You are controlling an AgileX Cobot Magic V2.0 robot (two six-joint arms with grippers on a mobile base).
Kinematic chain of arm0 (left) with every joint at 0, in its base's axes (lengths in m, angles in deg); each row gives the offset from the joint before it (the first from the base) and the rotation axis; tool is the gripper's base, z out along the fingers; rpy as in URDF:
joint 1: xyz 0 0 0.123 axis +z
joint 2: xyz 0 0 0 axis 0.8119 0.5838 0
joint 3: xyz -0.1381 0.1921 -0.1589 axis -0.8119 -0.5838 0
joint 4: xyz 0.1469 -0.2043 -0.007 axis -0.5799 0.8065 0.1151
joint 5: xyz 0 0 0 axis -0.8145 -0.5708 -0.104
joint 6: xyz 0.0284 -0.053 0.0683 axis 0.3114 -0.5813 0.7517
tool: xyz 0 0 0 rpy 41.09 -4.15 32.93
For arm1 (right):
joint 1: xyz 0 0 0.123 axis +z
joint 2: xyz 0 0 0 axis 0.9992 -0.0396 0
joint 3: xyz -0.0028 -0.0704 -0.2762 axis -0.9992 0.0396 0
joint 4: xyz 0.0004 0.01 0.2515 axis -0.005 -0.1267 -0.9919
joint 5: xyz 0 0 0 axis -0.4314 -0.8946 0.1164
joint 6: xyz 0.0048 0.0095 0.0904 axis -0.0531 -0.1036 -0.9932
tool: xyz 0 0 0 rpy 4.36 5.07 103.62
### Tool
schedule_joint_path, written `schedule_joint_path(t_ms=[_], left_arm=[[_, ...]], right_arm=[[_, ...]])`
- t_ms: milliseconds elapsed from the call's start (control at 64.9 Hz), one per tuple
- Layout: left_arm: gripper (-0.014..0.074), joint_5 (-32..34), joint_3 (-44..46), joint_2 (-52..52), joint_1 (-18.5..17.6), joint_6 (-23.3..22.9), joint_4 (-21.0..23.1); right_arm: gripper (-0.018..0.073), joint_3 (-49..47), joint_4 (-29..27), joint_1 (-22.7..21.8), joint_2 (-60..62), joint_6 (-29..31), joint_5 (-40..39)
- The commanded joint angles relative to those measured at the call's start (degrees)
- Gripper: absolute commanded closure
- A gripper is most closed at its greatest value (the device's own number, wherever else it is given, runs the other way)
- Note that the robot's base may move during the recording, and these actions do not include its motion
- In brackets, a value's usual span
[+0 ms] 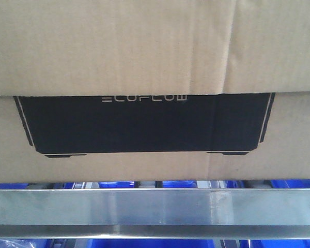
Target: Grab box from left shelf to table start
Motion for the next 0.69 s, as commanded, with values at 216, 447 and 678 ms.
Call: schedule_joint_path(t_ms=[216,447,678], left_arm=[[0.0699,-2.97,1.45,-1.51,-0.02,-0.48,0.39],[0.0699,-2.97,1.45,-1.51,-0.02,-0.48,0.39],[0.0699,-2.97,1.45,-1.51,-0.02,-0.48,0.39]], right_arm=[[0.051,-1.05,0.33,-0.2,0.81,0.28,-5.04],[0.051,-1.05,0.39,-0.2,0.81,0.28,-5.92],[0.051,-1.05,0.39,-0.2,0.81,0.28,-9.71]])
